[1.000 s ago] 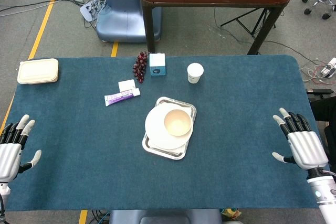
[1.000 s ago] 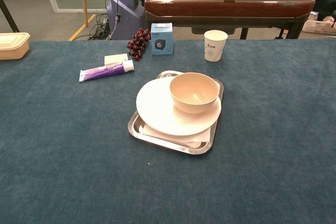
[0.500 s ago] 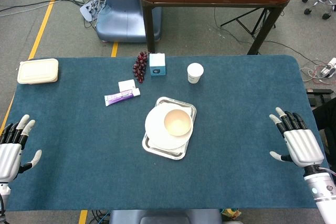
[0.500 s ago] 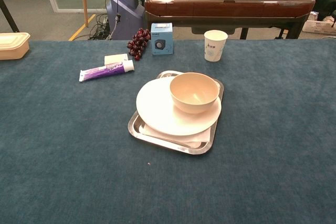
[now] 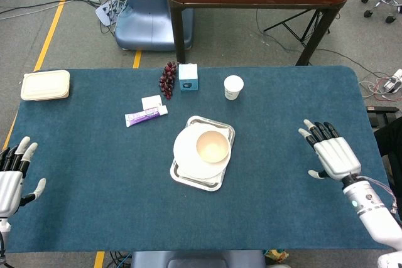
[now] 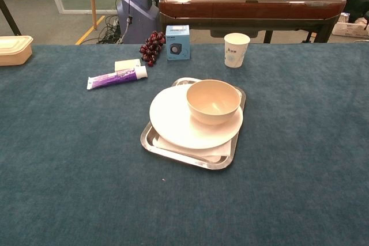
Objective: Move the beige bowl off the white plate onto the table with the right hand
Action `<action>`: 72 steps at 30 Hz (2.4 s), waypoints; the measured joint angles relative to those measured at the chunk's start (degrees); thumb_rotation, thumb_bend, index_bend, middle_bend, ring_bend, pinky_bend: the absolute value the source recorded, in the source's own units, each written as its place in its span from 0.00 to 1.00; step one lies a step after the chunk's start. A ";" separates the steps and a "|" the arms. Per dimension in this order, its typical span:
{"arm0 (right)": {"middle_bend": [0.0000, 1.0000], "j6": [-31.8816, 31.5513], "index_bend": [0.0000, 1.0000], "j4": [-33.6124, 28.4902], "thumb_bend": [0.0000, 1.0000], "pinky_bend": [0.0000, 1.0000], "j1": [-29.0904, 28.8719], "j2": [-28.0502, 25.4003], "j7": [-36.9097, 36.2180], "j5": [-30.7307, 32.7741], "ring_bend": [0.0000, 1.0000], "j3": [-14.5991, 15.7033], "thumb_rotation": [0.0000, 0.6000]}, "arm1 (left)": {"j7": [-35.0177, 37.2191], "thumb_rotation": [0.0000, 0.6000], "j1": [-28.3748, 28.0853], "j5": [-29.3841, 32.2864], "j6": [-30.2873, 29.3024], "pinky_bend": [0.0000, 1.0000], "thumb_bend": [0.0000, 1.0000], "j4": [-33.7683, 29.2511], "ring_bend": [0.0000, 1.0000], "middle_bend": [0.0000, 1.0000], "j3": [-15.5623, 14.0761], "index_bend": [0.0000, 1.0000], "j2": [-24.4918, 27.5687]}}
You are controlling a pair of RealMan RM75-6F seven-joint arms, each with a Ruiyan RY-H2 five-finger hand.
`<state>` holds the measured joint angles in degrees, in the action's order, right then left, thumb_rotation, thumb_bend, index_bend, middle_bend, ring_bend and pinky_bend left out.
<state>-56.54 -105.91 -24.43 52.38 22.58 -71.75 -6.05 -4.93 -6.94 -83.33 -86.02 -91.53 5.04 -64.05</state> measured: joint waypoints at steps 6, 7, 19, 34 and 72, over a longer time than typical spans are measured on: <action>0.00 5.55 0.00 0.64 0.00 0.00 -5.83 1.39 5.90 3.84 0.00 -0.96 1.00 | 0.21 1.00 -0.02 1.19 0.39 0.00 0.32 -0.06 0.00 0.00 0.52 0.00 0.07; 0.00 6.69 0.00 0.93 0.00 0.00 -7.16 1.93 7.04 4.93 0.00 -1.12 1.00 | 0.19 1.00 -0.01 1.27 0.41 0.00 0.32 -0.03 0.00 0.00 0.53 0.00 0.04; 0.00 14.26 0.10 4.96 0.00 0.00 -19.98 9.70 16.10 14.52 0.00 -1.74 1.00 | 1.72 1.00 0.24 2.17 0.55 0.00 0.32 0.16 0.00 0.00 0.90 0.00 0.53; 0.00 17.35 0.26 8.96 0.00 0.00 -29.79 15.53 18.47 22.89 0.00 0.23 1.00 | 3.83 1.00 0.82 2.21 -0.03 0.00 0.32 0.30 0.00 0.00 1.10 0.00 1.34; 0.00 20.71 0.44 19.73 0.08 0.00 -42.92 27.49 16.15 28.50 0.00 7.35 1.00 | 6.70 1.00 1.96 1.02 -2.12 0.00 0.32 0.05 0.00 0.00 1.33 0.00 2.71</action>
<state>-35.83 -86.18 -67.35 79.86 38.74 -43.26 1.31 1.77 -4.98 -82.31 -88.14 -91.47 6.37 -61.34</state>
